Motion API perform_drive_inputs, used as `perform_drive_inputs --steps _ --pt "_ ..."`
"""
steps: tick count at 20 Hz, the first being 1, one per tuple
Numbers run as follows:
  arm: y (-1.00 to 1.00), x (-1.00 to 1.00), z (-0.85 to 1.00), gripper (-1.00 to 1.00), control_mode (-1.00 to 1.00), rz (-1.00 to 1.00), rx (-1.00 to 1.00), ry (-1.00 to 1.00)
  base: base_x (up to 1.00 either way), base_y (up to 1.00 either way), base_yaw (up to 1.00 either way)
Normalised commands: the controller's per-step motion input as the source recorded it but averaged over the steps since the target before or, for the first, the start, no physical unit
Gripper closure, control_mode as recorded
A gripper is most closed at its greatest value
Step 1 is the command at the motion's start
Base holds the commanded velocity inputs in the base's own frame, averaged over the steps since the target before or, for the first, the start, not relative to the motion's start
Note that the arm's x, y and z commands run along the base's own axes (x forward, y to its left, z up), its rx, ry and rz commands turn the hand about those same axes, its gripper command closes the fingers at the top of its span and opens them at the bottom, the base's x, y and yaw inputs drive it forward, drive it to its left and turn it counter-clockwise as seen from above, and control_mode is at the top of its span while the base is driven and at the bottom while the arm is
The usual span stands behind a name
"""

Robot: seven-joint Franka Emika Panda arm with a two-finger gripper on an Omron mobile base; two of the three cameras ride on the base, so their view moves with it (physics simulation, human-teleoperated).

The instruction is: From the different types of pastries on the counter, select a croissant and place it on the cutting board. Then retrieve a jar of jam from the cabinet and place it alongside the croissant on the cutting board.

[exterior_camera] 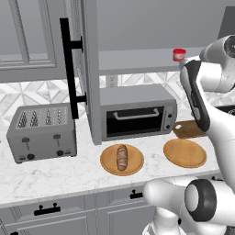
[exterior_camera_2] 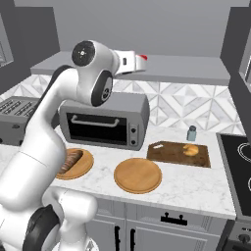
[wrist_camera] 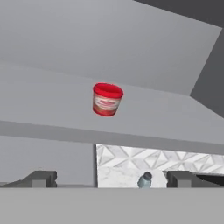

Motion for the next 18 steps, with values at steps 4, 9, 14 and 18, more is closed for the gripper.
perform_drive_inputs --steps 4,9,14,18 --pt "0.03 0.55 0.00 -1.00 -1.00 0.00 0.00 -0.01 0.00 0.00 0.00" --pt "0.00 0.54 0.00 -1.00 -1.00 0.00 0.00 0.00 0.00 0.00 0.00" --pt "0.00 0.55 0.00 -1.00 -1.00 0.00 0.00 0.02 0.00 0.00 0.00" --pt "0.00 0.60 0.00 -1.00 -1.00 0.00 0.00 0.04 0.00 0.00 0.00"
